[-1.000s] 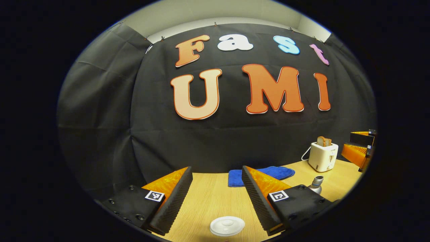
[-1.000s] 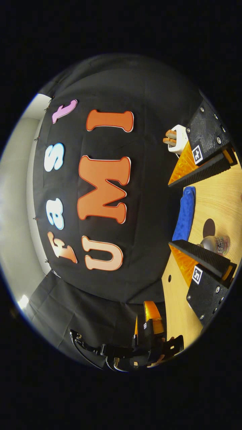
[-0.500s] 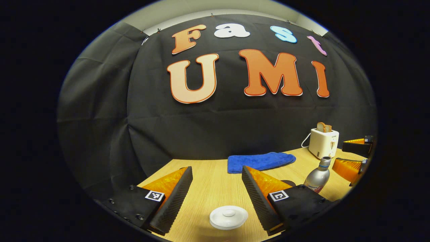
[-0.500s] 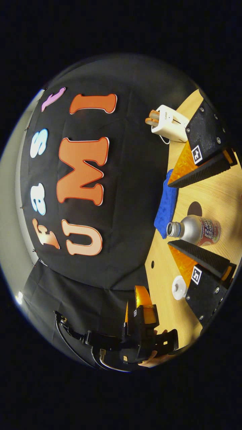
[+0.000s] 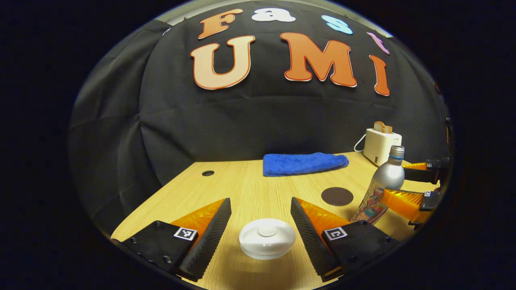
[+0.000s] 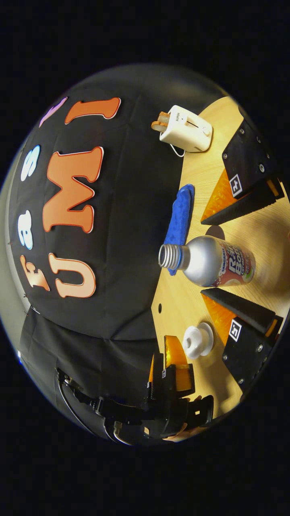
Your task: Open the teacup lid with one hand, grasp the water bottle and pour water into the teacup with the other hand; after pouring, place the water bottle on the coaster and then close the teacup lid.
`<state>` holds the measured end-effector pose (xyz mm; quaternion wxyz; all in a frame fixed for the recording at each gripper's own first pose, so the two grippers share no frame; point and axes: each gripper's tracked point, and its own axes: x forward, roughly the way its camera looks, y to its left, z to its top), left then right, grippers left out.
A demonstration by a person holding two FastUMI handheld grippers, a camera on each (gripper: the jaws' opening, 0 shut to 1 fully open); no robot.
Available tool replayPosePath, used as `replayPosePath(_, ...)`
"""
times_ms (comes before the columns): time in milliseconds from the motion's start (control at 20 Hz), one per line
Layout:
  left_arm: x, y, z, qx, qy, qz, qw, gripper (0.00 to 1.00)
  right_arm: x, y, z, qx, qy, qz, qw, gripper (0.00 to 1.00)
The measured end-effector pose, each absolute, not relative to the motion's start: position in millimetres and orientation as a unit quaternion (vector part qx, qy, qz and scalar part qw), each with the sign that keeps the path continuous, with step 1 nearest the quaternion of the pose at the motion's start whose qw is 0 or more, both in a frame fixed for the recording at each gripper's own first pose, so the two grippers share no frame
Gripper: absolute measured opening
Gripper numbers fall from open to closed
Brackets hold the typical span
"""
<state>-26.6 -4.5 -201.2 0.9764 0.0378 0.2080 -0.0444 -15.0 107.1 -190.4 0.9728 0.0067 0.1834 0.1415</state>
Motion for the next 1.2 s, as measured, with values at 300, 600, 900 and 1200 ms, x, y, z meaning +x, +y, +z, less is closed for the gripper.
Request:
replayPosePath(300,-30,-8,-233,0.054,0.237,-0.046,0.969,0.98,-16,117,-206,0.015,0.201,0.154,0.967,0.94)
replayPosePath(600,-30,-14,-246,0.072,0.248,-0.052,0.965,0.70,-16,117,-214,0.015,0.212,0.154,0.965,0.94)
replayPosePath(900,-23,-13,-245,0.085,0.244,-0.041,0.965,0.54,-16,116,-218,0.015,0.217,0.153,0.964,0.94)
replayPosePath(1200,-20,-12,-244,0.081,0.245,-0.038,0.965,0.29,-14,118,-220,0.014,0.220,0.155,0.963,0.94)
